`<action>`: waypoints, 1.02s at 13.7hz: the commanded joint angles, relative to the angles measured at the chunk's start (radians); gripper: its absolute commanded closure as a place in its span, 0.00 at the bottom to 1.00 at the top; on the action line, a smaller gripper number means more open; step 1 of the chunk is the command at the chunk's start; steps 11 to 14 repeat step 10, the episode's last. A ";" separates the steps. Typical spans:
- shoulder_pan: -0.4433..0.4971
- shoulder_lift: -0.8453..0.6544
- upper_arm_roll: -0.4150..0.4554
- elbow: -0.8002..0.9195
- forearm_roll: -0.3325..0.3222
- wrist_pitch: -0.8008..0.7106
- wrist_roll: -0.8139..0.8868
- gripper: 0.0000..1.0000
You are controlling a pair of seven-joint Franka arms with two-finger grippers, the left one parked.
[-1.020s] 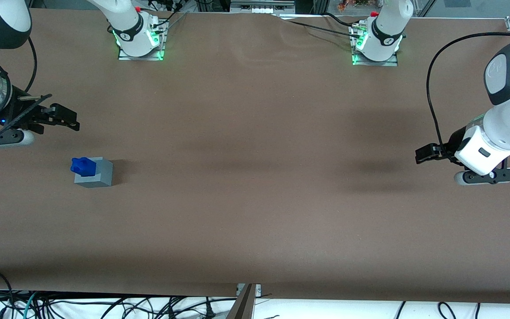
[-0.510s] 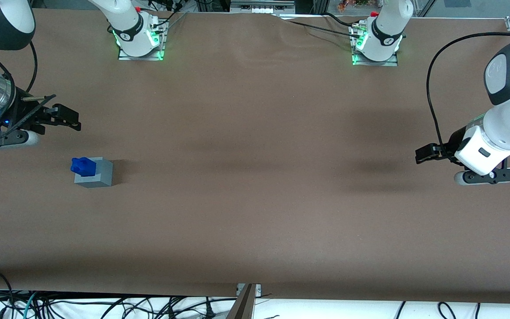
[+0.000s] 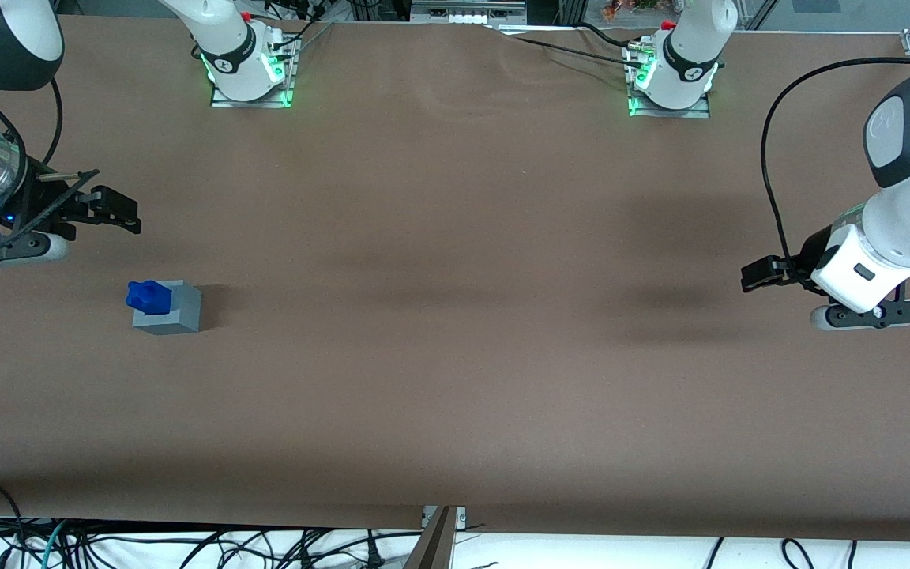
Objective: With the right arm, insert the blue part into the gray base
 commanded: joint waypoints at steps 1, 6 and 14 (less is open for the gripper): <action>-0.017 0.010 0.018 0.047 -0.012 -0.026 -0.001 0.01; -0.020 0.011 0.010 0.047 -0.015 -0.024 -0.004 0.01; -0.020 0.008 0.010 0.048 -0.026 -0.024 -0.004 0.01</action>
